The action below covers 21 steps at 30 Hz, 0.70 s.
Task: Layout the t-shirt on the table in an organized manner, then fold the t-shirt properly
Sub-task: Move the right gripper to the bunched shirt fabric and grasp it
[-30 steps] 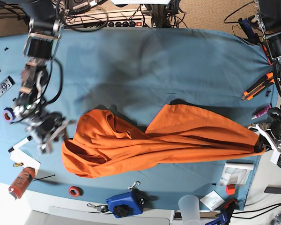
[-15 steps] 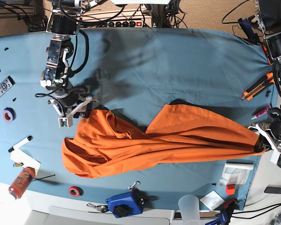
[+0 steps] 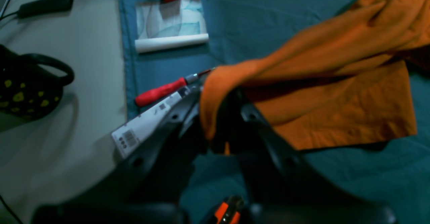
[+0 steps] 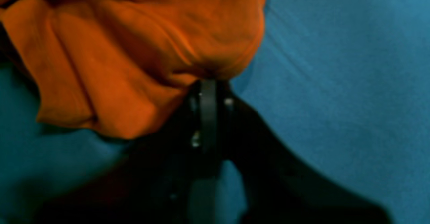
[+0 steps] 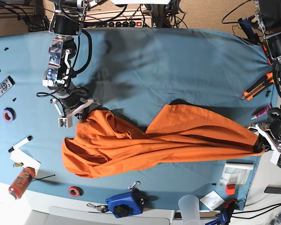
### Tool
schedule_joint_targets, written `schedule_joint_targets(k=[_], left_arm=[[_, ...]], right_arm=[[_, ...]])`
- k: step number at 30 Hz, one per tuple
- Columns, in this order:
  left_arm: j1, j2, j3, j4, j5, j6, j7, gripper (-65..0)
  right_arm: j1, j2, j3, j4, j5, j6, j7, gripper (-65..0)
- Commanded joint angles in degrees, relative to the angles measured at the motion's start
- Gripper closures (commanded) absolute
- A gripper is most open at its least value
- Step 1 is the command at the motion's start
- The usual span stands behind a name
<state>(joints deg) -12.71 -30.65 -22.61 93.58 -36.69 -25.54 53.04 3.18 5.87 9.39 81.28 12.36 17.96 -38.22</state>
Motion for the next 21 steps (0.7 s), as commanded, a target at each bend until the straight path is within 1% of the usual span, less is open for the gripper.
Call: schedule_joint_targets(k=[1,6,10,13,17,19,21], left_arm=[[-1.3,-1.2,-0.5,0.9,-0.8,0.1,-1.6,0.0],[-1.3,-1.2,-0.5,0.9,-0.8,0.1,-1.6,0.0],[-1.3,-0.7,-0.5,0.9,-0.8,0.0,-1.6,0.0],[-1.2,-0.3,-0.5,0.9,-0.8,0.0,-1.6,0.0],[-1.2,-0.3,-0.5,0.9,-0.8,0.0,-1.6,0.0],[-1.3,-0.3,-0.5,0.9,-0.8,0.0,-1.6,0.0],[-1.3,-0.3,-0.5,0.9,-0.8,0.0,-1.6,0.0]], right_arm=[[0.5,0.3,0.0,0.0,-0.2,0.2,-2.2,0.0],[0.6,0.3,0.0,2.1,-0.2,0.2,-11.3,0.0],[0.5,0.3,0.0,8.8,-0.2,0.2,-15.9,0.0],[-0.5,0.3,0.0,17.5,-0.4,0.3,-16.0,0.0],[-2.5,0.5,0.0,29.0,-0.4,1.5,-16.0,0.0],[-3.3,0.5,0.0,32.0,-0.4,1.5,-16.1,0.0],[-3.4,0.5,0.0,32.8,-0.4,2.6,-17.7,0.0]])
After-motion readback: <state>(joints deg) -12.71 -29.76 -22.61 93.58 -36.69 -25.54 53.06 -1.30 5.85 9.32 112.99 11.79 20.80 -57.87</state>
